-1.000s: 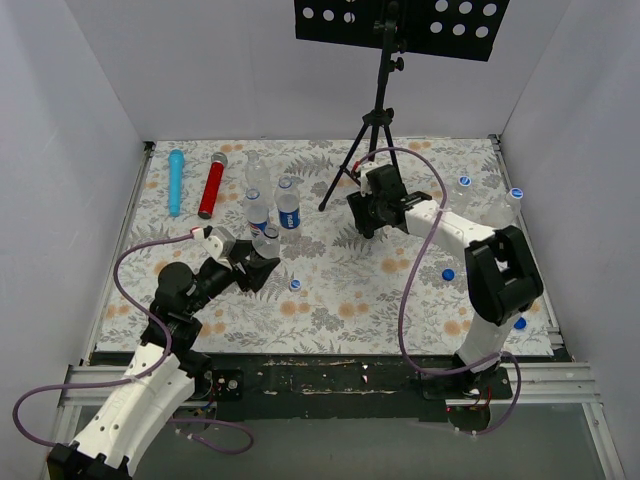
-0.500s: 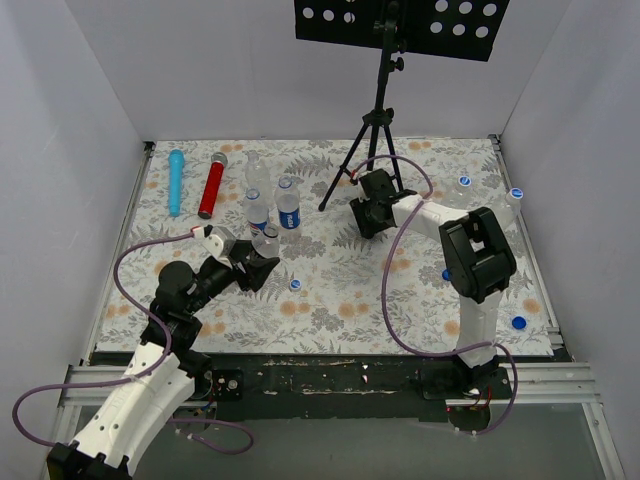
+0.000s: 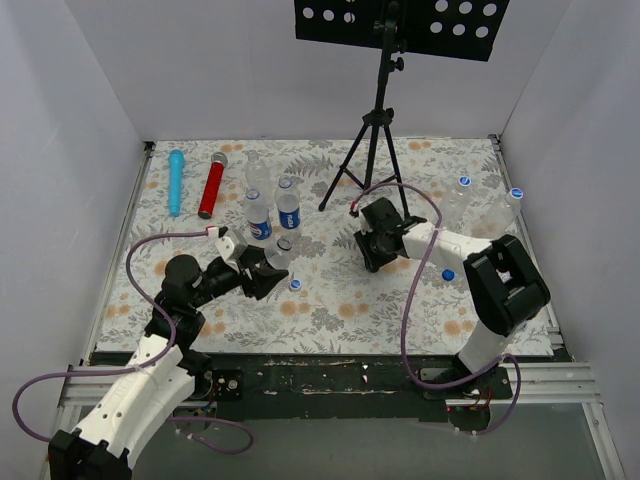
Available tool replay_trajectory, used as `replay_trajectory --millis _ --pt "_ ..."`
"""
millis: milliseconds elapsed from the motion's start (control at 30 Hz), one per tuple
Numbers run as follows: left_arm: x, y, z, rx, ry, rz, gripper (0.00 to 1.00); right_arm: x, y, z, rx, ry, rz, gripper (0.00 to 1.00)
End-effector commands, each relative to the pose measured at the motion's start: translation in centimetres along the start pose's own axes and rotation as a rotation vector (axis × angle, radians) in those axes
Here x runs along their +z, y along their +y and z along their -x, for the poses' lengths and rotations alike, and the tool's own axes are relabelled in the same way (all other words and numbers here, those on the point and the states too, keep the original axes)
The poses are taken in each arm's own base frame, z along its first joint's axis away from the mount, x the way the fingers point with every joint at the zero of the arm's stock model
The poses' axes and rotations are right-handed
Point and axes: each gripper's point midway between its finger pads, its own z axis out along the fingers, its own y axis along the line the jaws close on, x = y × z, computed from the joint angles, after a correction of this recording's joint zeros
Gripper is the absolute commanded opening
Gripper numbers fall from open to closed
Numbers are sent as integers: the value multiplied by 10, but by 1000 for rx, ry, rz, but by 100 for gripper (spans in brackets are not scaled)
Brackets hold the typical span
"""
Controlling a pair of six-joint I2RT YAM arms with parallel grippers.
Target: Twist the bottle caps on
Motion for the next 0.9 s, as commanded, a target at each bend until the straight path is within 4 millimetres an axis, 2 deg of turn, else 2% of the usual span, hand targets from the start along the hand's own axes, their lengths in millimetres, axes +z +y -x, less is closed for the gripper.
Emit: replay_trajectory --millis 0,133,200,367,467,633,867 --pt "0 -28 12 57 -3 -187 37 -24 43 -30 -92 31 78 22" --pt "-1 -38 9 72 9 -252 37 -29 59 -53 -137 63 91 23" --pt "-2 -38 7 77 12 -255 37 -30 65 -58 -142 68 103 27" --pt "-2 -38 3 69 26 -255 37 -36 71 -63 -158 89 113 54" --pt "-1 -36 2 65 30 -249 37 -44 69 -58 -159 94 100 61" --pt "-1 -37 1 62 34 -254 37 -51 65 -52 -168 113 74 61" --pt "-1 -37 1 59 36 -257 37 -48 67 -45 -183 135 71 53"
